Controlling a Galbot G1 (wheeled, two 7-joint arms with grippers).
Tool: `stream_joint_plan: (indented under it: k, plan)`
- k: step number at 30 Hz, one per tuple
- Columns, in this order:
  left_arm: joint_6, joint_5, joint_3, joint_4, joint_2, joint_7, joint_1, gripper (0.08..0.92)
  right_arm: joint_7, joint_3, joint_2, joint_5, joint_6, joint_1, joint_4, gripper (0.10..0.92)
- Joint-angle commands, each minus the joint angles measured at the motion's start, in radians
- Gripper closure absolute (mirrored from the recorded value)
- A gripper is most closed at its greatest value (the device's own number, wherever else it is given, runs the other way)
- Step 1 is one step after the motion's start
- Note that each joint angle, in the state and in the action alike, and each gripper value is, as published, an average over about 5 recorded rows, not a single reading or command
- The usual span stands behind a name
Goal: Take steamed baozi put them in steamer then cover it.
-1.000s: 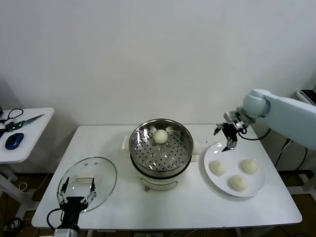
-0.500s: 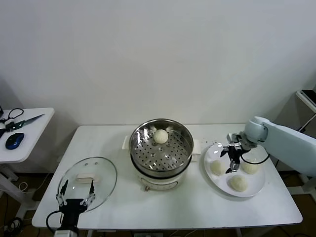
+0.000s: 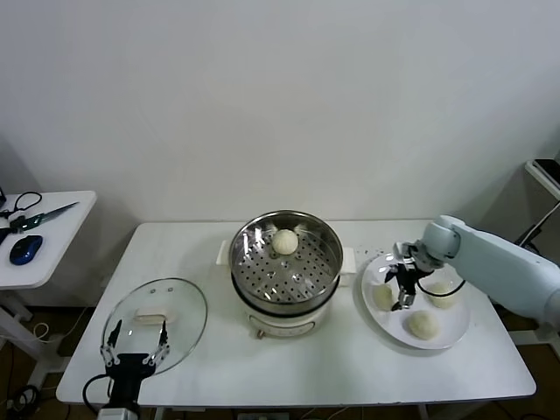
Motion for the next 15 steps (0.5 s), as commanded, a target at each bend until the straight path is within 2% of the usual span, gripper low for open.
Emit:
stream_joint_plan:
  k: [1,8,15]
  plan:
    - [0.0,0.001,0.001,0.0,0.0,0.0,0.001,0.177,-0.004,0.016,0.023,-0.007,-0.002,-0.023,-0.024,0.208]
    - [-0.001,0.001,0.0,-0.002,0.0,-0.001,0.001,0.177,-0.011,0.01,0.012,-0.006,0.003,-0.012,-0.017,0.306]
    - [-0.003,0.0,0.002,-0.004,-0.001,-0.001,0.003,0.177,-0.012,-0.003,-0.013,0.007,0.006,0.027,0.003,0.347]
